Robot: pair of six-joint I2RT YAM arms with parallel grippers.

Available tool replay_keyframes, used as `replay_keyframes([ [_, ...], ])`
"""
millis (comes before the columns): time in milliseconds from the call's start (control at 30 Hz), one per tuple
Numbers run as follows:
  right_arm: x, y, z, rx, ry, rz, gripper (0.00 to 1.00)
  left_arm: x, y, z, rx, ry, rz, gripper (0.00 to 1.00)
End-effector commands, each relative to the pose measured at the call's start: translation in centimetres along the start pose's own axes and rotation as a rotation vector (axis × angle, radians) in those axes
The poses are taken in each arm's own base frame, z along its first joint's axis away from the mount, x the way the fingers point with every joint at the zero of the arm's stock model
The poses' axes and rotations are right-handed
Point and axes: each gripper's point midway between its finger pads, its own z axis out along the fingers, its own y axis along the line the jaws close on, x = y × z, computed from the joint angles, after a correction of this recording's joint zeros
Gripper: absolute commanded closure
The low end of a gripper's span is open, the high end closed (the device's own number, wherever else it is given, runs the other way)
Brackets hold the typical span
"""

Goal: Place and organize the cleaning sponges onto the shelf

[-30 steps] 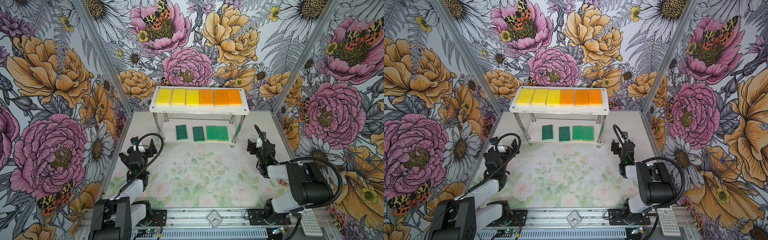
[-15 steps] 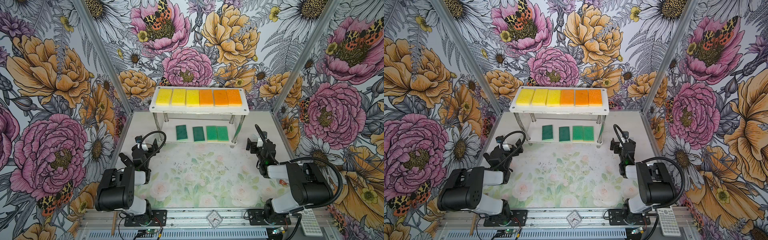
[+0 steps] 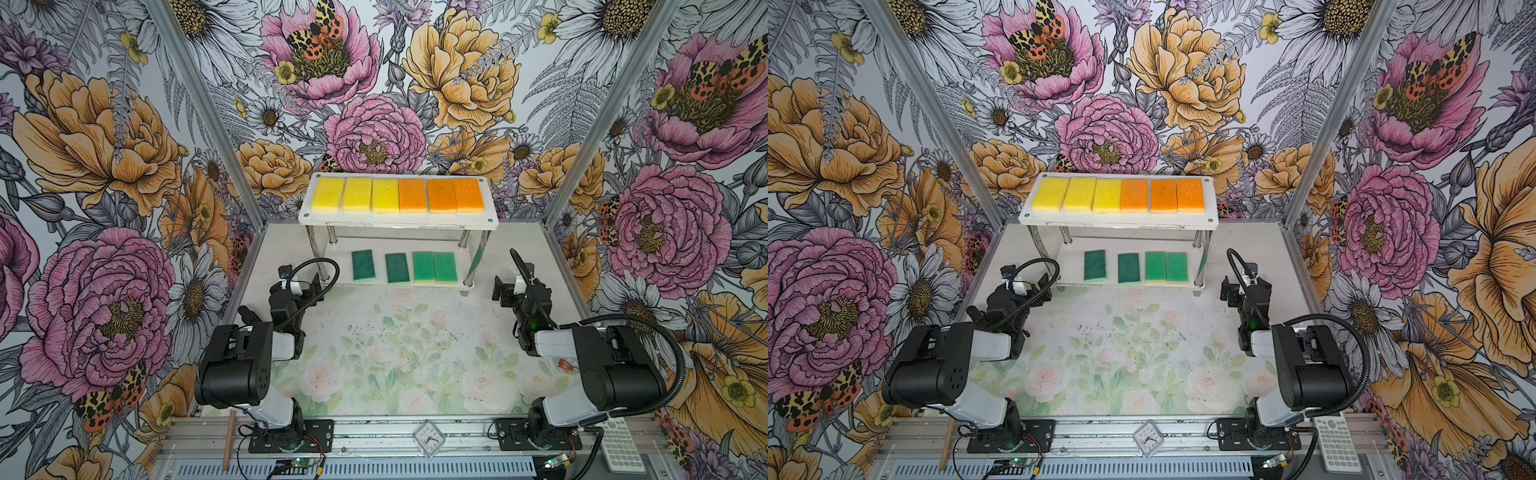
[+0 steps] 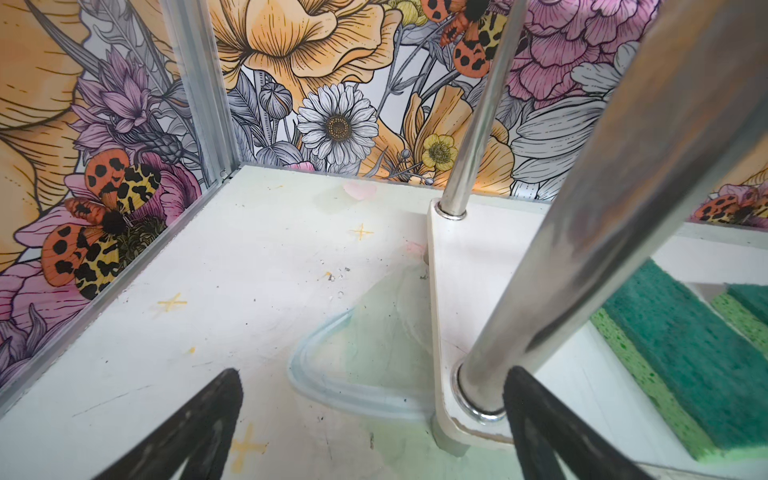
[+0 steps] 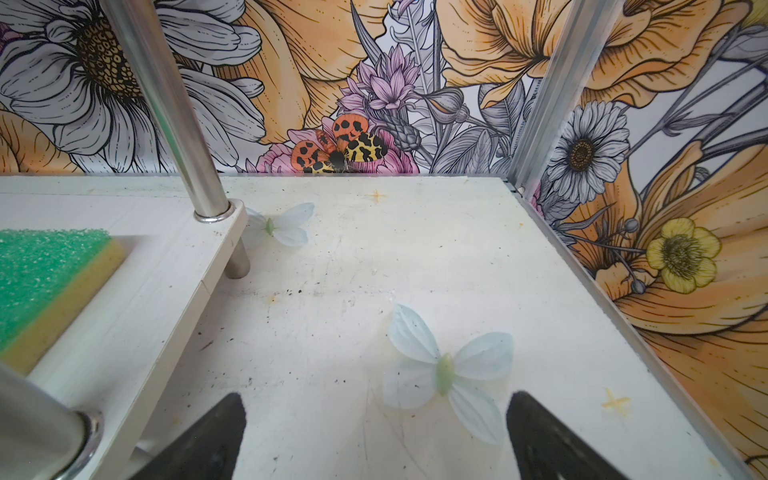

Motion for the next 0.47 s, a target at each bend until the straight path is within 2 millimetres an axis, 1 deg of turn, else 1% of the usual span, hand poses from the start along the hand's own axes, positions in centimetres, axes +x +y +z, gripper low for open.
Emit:
replay_keyframes([
  [0,-0.48,-0.4,0.29,0.017,-0.018,0.008,0.0,-0.3,-1.0,0.25,0.043,0.005,0.037,0.01],
  [433,-0.49,-0.42,0.31,0.018,-0.018,0.009,0.0,-0.36,-0.96,0.28,0.046,0.004,0.034,0.01],
])
